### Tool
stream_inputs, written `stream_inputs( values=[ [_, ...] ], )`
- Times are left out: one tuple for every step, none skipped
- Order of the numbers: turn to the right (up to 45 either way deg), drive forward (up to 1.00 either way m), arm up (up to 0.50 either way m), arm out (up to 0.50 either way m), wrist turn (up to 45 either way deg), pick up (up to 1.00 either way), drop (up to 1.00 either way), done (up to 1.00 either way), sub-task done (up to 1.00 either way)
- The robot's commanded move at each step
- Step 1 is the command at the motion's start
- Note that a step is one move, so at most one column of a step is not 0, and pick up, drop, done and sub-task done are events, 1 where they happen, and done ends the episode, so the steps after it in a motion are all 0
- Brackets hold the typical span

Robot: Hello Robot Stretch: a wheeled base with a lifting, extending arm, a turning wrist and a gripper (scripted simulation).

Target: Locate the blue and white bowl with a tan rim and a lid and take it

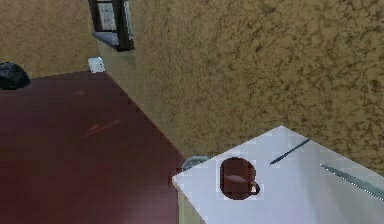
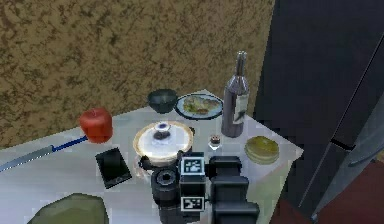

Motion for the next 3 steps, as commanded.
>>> stream_inputs(
  values=[
    [0.0,0.0,0.0,0.0,0.0,1.0,0.0,0.0,0.0],
    [0.0,0.0,0.08,0.0,0.0,0.0,0.0,0.0,0.0],
    [0.0,0.0,0.0,0.0,0.0,0.0,0.0,1.0,0.0]
  ],
)
